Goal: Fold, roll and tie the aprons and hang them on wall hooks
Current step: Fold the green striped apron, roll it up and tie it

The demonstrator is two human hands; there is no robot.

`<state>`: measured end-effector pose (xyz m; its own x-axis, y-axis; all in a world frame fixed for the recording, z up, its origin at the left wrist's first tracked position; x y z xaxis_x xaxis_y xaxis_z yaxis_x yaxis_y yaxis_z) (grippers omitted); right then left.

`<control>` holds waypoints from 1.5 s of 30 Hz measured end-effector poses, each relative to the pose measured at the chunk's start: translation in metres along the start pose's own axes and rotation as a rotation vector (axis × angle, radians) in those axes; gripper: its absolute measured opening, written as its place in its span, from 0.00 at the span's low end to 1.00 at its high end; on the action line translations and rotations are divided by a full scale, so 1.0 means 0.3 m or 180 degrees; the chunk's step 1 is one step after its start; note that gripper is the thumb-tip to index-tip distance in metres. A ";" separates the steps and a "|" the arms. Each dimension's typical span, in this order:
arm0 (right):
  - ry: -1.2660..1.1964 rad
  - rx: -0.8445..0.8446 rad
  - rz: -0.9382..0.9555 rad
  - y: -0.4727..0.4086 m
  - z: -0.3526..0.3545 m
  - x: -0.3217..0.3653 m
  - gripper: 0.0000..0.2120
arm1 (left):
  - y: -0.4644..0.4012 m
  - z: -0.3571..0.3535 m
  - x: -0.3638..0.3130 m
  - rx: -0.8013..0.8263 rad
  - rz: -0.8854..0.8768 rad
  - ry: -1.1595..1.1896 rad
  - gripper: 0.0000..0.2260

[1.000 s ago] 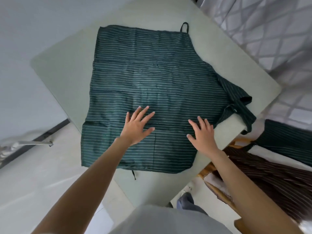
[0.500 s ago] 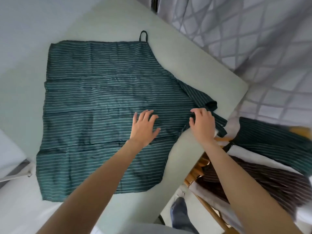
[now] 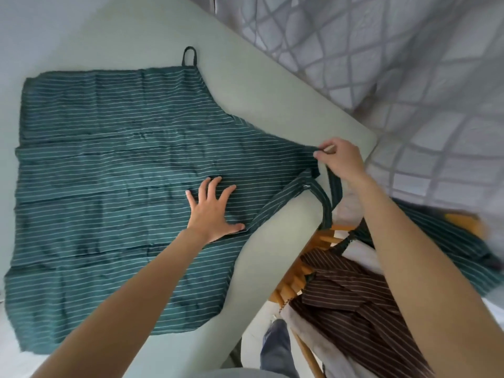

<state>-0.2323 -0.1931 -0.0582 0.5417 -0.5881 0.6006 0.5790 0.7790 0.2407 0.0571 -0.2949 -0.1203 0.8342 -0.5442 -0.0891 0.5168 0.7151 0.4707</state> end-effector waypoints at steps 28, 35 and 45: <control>0.0722 -0.0582 0.0196 0.421 -0.174 -0.098 0.25 | 0.065 -0.075 -0.164 0.0127 -0.0824 -0.0035 0.44; 0.1481 -0.0533 0.1490 0.516 -0.248 0.066 0.20 | 0.280 -0.025 0.118 -0.0018 -0.0769 0.1646 0.17; 0.1095 0.1093 0.2547 0.883 -0.773 0.433 0.26 | 0.606 -0.120 0.636 -0.0309 0.0170 0.1219 0.19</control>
<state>0.1326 -0.1135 -0.0932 0.8836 0.1616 0.4396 -0.2261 0.9692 0.0982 0.3172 -0.2530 -0.0833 0.8622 -0.3153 -0.3964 0.4713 0.7861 0.4000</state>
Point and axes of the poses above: each hand's wrist, its own y-axis away from the middle knuckle, its own z-axis out of the back of the hand, x = y × z, the point moved 4 cm from there along -y, towards the middle knuckle, and after that the axes turned 14 degrees about z, right-handed, at the moved point
